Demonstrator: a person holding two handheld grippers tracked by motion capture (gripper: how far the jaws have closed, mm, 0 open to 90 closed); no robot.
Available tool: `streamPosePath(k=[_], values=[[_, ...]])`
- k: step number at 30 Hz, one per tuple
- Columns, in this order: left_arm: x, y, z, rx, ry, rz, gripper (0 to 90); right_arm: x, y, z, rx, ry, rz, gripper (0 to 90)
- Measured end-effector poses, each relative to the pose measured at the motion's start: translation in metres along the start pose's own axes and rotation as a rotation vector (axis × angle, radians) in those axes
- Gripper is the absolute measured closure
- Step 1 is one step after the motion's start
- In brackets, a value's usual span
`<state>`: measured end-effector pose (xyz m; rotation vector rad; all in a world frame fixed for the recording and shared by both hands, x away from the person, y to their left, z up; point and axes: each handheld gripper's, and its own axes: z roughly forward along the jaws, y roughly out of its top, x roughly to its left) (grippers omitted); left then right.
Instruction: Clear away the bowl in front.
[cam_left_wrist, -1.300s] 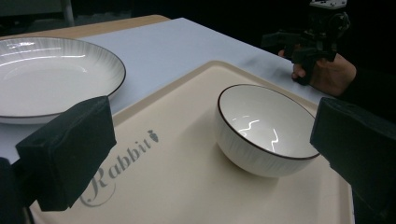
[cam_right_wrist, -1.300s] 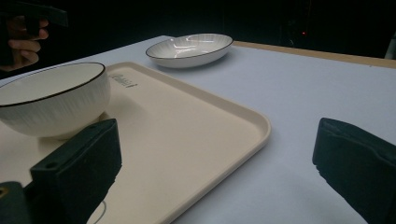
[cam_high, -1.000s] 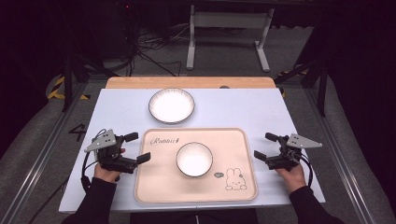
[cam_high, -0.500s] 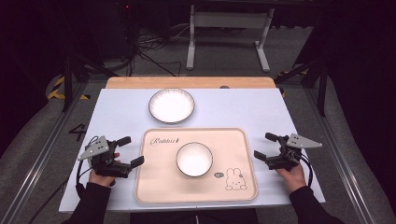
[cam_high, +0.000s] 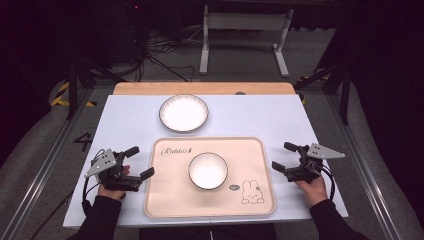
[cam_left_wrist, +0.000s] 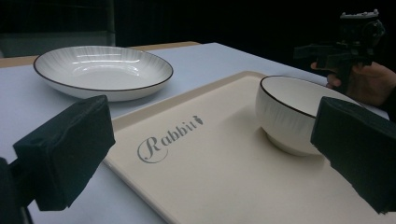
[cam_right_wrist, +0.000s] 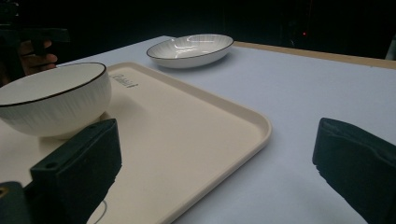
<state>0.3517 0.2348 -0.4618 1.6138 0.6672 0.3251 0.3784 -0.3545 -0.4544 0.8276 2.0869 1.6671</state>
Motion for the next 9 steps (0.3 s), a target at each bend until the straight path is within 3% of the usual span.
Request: streamPosePath(k=[9], values=[[-0.0012, -0.0005, 0.0017, 0.009, -0.015, 0.007, 0.1, 0.0001, 0.0, 0.0002, 0.001, -0.001, 0.002, 1.6]])
